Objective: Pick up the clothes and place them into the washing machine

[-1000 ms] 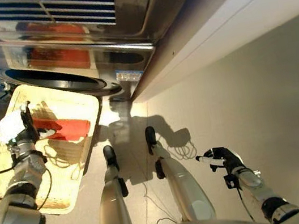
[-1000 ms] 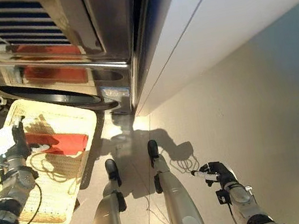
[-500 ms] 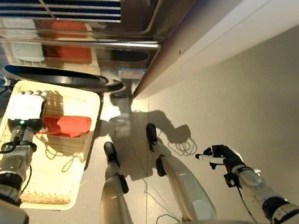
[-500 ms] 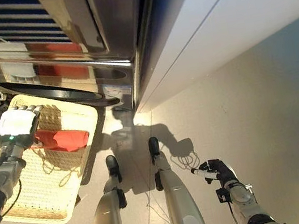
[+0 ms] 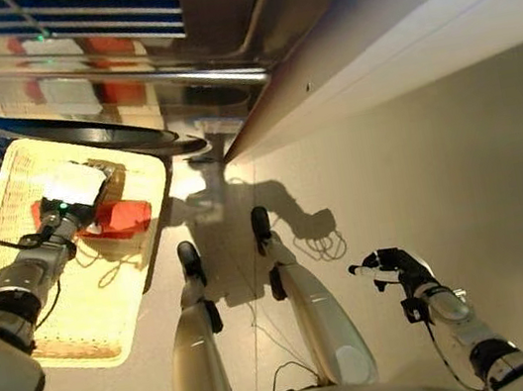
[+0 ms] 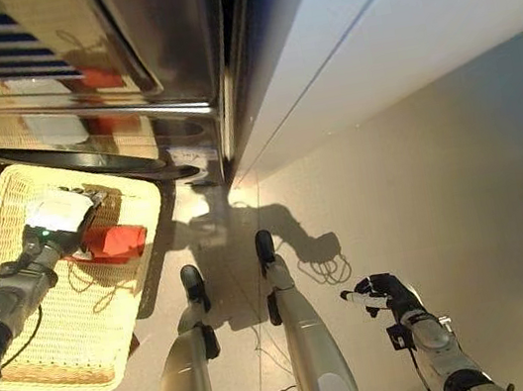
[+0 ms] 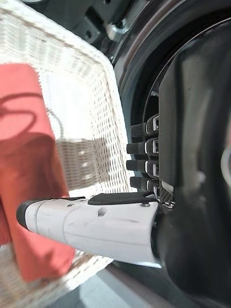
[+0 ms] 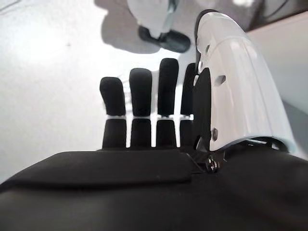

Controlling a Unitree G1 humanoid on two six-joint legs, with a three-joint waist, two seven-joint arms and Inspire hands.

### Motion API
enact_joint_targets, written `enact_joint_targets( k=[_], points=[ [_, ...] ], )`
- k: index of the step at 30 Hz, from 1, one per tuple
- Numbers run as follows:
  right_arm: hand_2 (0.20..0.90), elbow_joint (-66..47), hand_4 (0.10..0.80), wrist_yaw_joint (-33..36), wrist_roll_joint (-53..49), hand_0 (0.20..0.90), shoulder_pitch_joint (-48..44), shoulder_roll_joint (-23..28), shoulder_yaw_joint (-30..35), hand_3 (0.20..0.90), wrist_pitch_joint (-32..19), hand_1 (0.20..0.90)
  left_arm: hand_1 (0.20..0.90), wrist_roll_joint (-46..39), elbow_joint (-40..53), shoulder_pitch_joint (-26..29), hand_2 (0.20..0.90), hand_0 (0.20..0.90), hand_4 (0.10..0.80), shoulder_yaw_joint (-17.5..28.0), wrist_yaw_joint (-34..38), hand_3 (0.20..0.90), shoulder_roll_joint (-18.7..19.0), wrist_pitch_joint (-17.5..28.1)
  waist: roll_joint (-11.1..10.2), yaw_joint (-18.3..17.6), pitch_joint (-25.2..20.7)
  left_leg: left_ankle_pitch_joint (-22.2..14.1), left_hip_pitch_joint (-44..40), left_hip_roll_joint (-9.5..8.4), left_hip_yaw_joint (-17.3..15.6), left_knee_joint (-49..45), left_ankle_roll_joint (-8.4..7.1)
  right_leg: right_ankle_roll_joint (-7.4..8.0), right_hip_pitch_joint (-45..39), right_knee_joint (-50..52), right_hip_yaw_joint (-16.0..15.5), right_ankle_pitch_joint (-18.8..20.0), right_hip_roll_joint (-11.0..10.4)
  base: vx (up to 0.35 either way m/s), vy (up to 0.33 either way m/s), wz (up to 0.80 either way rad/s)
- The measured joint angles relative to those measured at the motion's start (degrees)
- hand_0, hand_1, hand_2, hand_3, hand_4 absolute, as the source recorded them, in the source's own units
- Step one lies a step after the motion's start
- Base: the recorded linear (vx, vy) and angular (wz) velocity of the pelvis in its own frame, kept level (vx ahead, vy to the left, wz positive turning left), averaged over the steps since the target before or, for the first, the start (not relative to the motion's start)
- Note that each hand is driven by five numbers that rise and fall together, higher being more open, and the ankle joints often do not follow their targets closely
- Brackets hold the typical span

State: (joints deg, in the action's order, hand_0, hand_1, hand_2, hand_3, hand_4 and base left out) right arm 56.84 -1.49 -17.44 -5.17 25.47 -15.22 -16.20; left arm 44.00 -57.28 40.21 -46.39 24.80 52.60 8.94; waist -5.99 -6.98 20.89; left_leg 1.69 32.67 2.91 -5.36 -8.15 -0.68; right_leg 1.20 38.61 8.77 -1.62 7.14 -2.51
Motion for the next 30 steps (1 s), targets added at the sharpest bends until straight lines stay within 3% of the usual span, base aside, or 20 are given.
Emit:
enact_joint_targets(
  k=[15, 22, 27, 30],
  points=[
    [0.9, -1.7, 0.8, -2.3, 0.0, 0.9, -0.2, 2.0, 0.2, 0.9, 1.4, 0.9, 0.9, -15.8, -2.5, -0.1, 0.9, 0.9, 0.8, 0.1, -13.5, 0.9, -0.4, 3.8, -1.1, -1.0, 1.0, -1.8, 3.0, 0.1, -0.3, -4.0, 0.39, -0.26, 2.0, 1.4, 0.4, 0.2, -0.1, -0.002, 0.002, 0.0],
    [0.9, -2.0, 0.8, -2.4, 0.0, 0.9, -0.5, 2.8, 0.2, 0.9, 2.8, 0.9, 0.9, -18.0, -4.4, 2.4, 0.9, 0.9, 0.8, -0.4, -16.9, 0.9, -0.8, 3.7, -1.3, -1.7, 1.3, -2.2, 6.1, 0.15, -0.2, -6.1, 0.49, -0.14, 4.4, 2.2, 0.5, 0.4, -0.1, -0.015, 0.004, 0.01],
    [0.9, -2.1, 0.8, -2.3, -0.1, 0.9, -1.9, 3.4, 0.2, 0.9, 2.9, 0.9, 0.9, -17.9, -6.4, 5.6, 0.9, 0.9, 0.8, -2.0, -17.2, 0.9, -1.7, 2.0, -1.8, -2.2, 2.0, -4.4, 9.5, 0.43, -0.2, -11.4, 0.85, -0.02, 7.1, 5.6, 0.8, -0.4, -0.1, -0.041, 0.011, -0.03],
    [0.9, -2.0, 0.8, -2.3, -0.1, 0.9, -3.1, 3.3, 0.3, 0.9, 3.4, 0.9, 0.9, -17.9, -6.8, 6.6, 0.9, 0.9, 0.8, -1.9, -17.1, 0.9, -1.9, 1.4, -1.9, -2.7, 2.3, -7.0, 13.1, 0.63, 0.5, -17.7, 1.16, 0.1, 10.4, 11.8, 0.8, -3.0, -0.2, -0.027, 0.025, 0.05]
  ],
)
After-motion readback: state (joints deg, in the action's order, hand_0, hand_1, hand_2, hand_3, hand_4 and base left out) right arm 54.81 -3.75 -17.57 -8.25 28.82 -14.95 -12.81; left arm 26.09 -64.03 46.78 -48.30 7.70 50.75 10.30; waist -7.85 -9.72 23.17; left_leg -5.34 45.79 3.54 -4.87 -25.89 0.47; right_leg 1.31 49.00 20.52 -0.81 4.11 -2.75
